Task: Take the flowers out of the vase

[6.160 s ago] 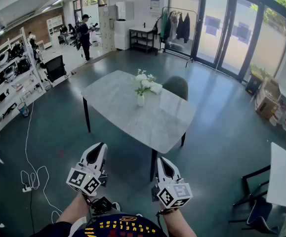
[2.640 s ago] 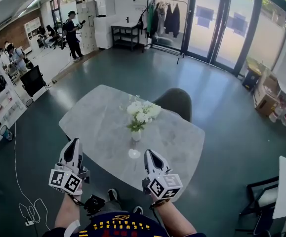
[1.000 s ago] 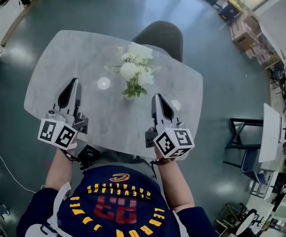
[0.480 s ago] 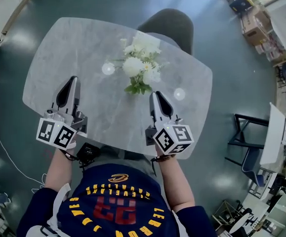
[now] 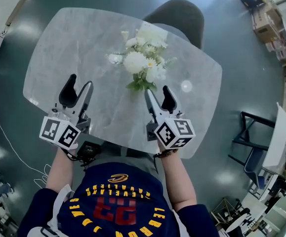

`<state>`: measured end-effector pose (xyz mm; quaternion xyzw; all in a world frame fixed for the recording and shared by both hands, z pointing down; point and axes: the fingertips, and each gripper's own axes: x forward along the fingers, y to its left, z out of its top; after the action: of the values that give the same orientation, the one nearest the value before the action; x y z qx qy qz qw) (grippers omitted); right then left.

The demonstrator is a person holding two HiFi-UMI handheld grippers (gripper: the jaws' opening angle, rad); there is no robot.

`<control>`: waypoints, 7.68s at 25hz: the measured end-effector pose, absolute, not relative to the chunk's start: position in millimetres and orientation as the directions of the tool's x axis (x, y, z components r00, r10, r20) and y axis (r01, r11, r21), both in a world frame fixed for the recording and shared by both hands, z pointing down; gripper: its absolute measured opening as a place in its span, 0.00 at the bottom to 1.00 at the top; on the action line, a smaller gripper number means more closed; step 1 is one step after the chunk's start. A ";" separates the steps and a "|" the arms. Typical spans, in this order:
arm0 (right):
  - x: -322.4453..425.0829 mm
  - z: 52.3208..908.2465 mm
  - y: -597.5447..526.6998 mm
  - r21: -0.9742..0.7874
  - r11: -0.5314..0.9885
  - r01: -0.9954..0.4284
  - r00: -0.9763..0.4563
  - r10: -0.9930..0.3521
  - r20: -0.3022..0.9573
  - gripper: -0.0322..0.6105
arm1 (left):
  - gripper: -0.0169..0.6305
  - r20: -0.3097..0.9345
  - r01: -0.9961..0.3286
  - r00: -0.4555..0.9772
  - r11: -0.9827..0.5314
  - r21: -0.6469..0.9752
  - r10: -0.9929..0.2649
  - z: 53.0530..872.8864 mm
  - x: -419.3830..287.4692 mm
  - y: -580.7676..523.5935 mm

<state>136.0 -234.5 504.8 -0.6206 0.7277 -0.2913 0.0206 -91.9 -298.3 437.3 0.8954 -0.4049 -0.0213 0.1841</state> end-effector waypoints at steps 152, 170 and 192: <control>206.6 355.8 -235.0 -0.571 0.143 -0.808 -0.116 -0.990 -0.084 0.12 | 0.42 0.062 -0.653 0.725 -0.655 0.380 -0.686 392.7 -67.3 -276.6; 206.4 362.7 -241.4 -0.581 0.150 -0.800 -0.127 -0.989 -0.080 0.12 | 0.42 0.069 -0.667 0.711 -0.639 0.382 -0.700 398.8 -69.8 -278.9; 203.2 367.4 -242.5 -0.578 0.149 -0.802 -0.137 -0.988 -0.065 0.12 | 0.42 0.076 -0.667 0.711 -0.636 0.387 -0.699 401.2 -69.7 -278.6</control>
<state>203.2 -242.5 367.4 -0.6180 0.7244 -0.2089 0.2230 -69.7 -278.6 401.2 0.9037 -0.3780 -0.0402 0.1972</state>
